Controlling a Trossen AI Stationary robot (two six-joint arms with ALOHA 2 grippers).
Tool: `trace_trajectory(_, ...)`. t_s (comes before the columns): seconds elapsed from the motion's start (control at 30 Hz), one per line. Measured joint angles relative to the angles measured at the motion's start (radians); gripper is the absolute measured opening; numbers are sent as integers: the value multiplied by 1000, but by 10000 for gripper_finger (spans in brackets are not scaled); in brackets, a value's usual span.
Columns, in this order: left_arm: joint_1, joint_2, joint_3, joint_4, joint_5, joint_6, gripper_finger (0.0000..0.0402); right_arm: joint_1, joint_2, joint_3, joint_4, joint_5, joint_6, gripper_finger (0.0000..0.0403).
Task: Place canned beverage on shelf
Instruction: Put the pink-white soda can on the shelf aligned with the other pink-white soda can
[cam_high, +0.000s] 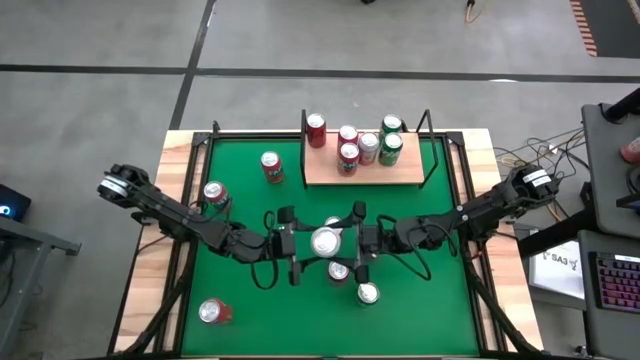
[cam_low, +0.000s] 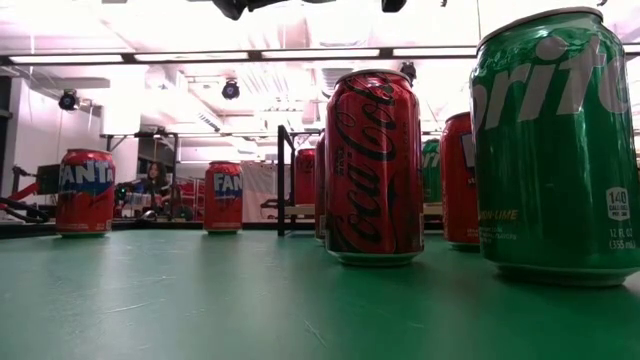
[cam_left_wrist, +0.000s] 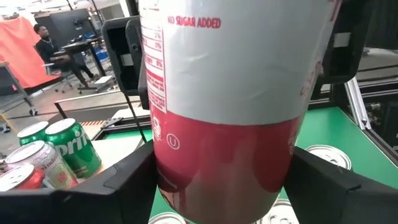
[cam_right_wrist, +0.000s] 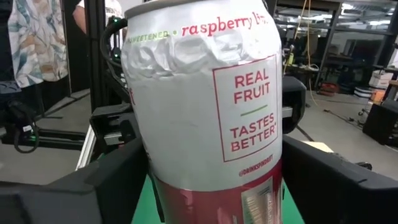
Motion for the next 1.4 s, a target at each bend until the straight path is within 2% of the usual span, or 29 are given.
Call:
trace_trajectory(0.13,0,-8,0,-52,-57,-19,270,0,-11,59,-108,55,9,361)
trace_trajectory(0.3,-13,-21,0,-198,-200,-51,270,2,-26,211,-498,181,88,365)
trace_trajectory(0.43,-14,-23,0,-243,-217,-80,270,3,-21,354,-799,217,173,366)
trace_trajectory(0.6,-14,-23,0,-245,-218,-86,270,4,-2,457,-975,216,225,367)
trace_trajectory(0.9,-13,-23,0,-245,-230,-86,270,1,7,487,-992,217,205,367)
trace_trajectory(1.27,-3,-23,1,-155,-227,-54,270,0,46,487,-885,232,52,367)
trace_trajectory(1.4,-2,-23,1,-157,-227,-51,270,0,52,496,-869,234,40,342)
